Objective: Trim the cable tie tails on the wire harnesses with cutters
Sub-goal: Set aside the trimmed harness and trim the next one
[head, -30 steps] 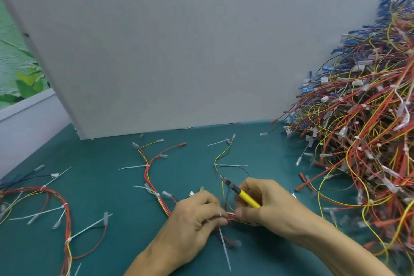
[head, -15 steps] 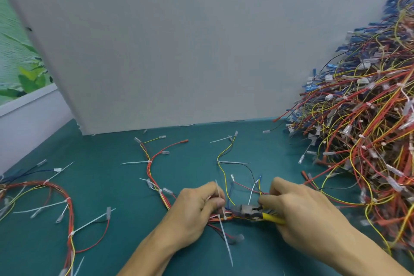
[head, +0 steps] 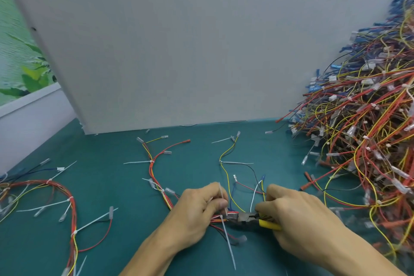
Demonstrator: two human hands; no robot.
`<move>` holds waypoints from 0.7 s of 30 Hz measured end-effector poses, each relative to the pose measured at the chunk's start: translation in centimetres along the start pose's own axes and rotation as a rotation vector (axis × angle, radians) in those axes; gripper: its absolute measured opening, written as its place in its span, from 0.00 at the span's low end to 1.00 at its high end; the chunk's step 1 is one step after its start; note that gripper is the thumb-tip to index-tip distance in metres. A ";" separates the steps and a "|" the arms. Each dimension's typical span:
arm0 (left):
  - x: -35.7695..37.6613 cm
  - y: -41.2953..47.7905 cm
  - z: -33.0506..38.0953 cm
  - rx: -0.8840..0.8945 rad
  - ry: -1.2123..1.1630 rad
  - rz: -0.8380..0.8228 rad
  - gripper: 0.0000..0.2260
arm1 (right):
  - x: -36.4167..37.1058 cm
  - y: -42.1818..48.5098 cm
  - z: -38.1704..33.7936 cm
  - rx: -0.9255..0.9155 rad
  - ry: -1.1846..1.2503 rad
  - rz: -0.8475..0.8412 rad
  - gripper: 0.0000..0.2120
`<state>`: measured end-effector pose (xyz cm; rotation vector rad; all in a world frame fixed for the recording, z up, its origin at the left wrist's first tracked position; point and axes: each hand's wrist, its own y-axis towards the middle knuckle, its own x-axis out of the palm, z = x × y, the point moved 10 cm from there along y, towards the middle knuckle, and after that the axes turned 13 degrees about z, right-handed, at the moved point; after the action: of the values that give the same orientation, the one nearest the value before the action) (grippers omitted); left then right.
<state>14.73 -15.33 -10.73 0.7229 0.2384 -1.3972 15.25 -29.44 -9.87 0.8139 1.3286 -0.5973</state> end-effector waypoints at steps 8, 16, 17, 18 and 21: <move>-0.1 -0.1 -0.1 -0.013 -0.007 0.007 0.09 | -0.5 0.1 0.2 0.002 -0.050 -0.004 0.05; -0.1 -0.1 0.0 -0.005 -0.021 0.001 0.10 | -0.4 0.4 -0.2 -0.011 -0.071 -0.008 0.06; -0.1 -0.1 0.0 -0.002 -0.019 0.002 0.10 | -0.5 0.5 -0.3 -0.019 -0.075 -0.009 0.07; -0.1 -0.1 0.0 -0.001 -0.017 0.002 0.10 | -0.5 0.5 -0.4 -0.025 -0.079 -0.011 0.07; -0.1 -0.1 -0.2 0.000 -0.019 -0.001 0.10 | -0.6 0.6 -0.6 -0.047 -0.096 -0.020 0.06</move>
<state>14.67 -15.17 -10.87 0.7091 0.2241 -1.4046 15.30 -28.68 -9.20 0.7258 1.2602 -0.6119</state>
